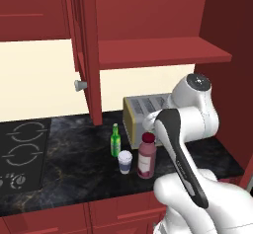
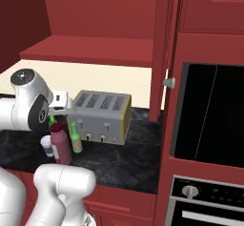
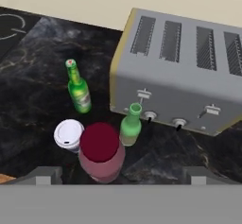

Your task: Sort all alcoholic drinks to one cabinet, and non-alcoholic drinks to the other.

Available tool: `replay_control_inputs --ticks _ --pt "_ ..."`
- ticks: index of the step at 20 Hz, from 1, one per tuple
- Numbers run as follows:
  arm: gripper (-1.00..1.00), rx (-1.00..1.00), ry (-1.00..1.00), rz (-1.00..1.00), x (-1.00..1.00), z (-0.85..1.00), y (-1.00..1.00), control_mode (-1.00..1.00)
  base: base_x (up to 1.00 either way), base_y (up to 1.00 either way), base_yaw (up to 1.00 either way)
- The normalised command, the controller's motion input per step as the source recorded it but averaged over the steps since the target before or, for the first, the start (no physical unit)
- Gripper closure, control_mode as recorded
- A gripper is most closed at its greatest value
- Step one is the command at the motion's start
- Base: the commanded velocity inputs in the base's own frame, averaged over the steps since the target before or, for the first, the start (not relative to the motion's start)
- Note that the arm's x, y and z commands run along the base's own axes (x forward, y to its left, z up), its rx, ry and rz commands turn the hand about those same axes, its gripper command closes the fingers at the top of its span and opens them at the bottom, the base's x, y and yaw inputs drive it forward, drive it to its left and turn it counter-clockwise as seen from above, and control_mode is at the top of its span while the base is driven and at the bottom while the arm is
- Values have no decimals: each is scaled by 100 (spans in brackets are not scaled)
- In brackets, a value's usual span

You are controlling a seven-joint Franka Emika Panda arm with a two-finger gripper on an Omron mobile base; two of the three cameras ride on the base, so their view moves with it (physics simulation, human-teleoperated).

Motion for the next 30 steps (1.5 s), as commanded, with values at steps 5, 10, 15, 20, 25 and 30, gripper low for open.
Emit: replay_control_inputs --ticks 5,10,15,20,25,30 --pt "-100 0 -8 1 -27 -19 20 -100 0 0 0" --pt "-100 0 0 0 -24 -13 17 -100 0 0 0" --pt "-100 0 0 0 -4 -13 5 -100 0 0 0" --pt "-100 0 0 -2 8 -20 0 -100 0 0 0" --pt "-100 0 -1 -2 9 -26 0 -100 0 0 0" --pt "-100 0 0 -2 3 -25 0 -100 0 0 0"
